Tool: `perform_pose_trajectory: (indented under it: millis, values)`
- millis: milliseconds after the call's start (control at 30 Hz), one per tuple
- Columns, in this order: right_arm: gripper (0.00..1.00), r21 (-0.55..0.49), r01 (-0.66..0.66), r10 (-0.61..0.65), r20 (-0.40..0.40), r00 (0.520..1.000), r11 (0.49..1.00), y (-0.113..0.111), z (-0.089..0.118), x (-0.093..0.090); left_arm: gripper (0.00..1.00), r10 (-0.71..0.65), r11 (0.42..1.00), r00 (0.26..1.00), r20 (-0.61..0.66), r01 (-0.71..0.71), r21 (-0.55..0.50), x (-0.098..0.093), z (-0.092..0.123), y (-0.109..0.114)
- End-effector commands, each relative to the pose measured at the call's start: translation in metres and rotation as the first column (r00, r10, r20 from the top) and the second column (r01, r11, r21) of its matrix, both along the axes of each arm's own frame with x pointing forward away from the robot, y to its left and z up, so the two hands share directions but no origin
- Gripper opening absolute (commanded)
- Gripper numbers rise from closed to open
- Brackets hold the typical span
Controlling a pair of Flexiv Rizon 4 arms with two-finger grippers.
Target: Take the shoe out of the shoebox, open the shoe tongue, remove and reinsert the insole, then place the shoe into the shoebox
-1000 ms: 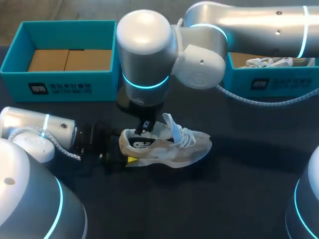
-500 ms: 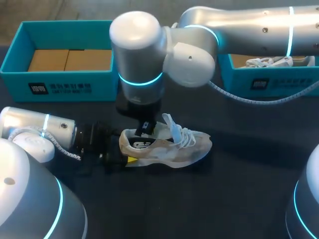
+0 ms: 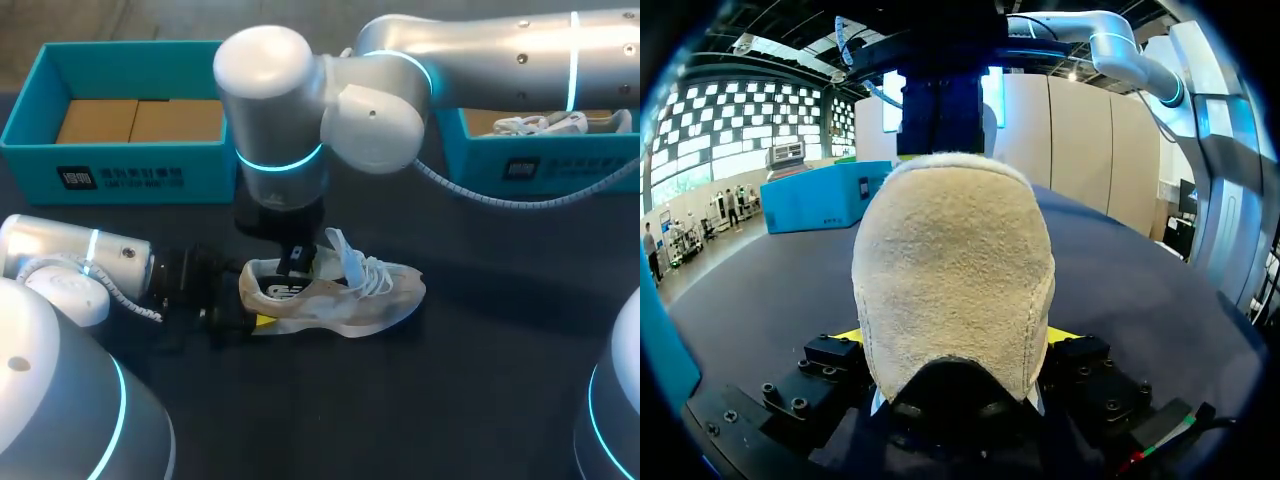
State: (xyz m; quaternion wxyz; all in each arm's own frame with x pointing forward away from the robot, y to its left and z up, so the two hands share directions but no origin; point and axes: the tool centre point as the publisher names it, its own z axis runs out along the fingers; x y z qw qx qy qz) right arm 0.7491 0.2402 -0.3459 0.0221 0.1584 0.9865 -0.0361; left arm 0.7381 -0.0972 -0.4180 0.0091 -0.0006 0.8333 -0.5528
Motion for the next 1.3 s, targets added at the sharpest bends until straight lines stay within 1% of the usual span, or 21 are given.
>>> perform_pose_trajectory:
  millis: [33,200,333,467,533,567,633,733,1000,1300]
  values:
    - [0.00,0.005,-0.018,0.019,-0.026,0.999,1.000,0.002,-0.016,0.004,0.00,-0.001,1.000,1.000,0.000,0.001,0.003,0.000,-0.002,0.002]
    - [0.00,0.004,-0.050,0.050,-0.051,0.997,0.999,0.002,-0.027,0.003,0.00,-0.001,1.000,1.000,0.000,0.001,0.003,0.000,-0.002,0.002]
    - [0.00,0.002,-0.063,0.063,-0.070,0.996,0.998,-0.002,-0.032,-0.005,0.00,-0.001,1.000,1.000,0.000,0.001,0.003,0.000,-0.002,0.002]
    - [0.01,0.000,-0.052,0.052,-0.051,0.997,0.999,-0.008,-0.034,-0.010,0.00,-0.001,1.000,1.000,0.000,0.001,0.003,0.000,-0.002,0.002]
    - [0.23,0.006,-0.051,0.051,-0.042,0.998,0.999,-0.009,-0.034,-0.009,0.00,-0.001,1.000,1.000,0.000,0.001,0.003,0.000,-0.002,0.002]
    - [0.30,0.009,-0.049,0.049,-0.033,0.998,0.999,-0.009,-0.033,-0.008,0.00,-0.001,1.000,1.000,0.000,0.001,0.003,0.000,-0.002,0.002]
    - [0.35,0.010,-0.046,0.047,-0.023,0.999,0.999,-0.009,-0.032,-0.006,0.00,-0.001,1.000,1.000,0.000,0.001,0.003,0.000,-0.002,0.002]
    - [0.39,0.007,-0.047,0.048,-0.010,0.999,0.999,-0.008,-0.032,-0.003,0.00,-0.001,1.000,1.000,0.000,0.001,0.003,0.000,-0.002,0.002]
    - [0.42,0.018,-0.053,0.053,0.010,0.999,0.998,-0.008,-0.039,0.004,0.00,-0.001,1.000,1.000,0.000,0.001,0.003,0.000,-0.002,0.002]
    - [0.42,0.031,-0.070,0.070,-0.019,0.997,0.997,-0.006,-0.056,0.010,0.00,-0.001,1.000,1.000,0.000,0.001,0.003,0.000,-0.002,0.002]
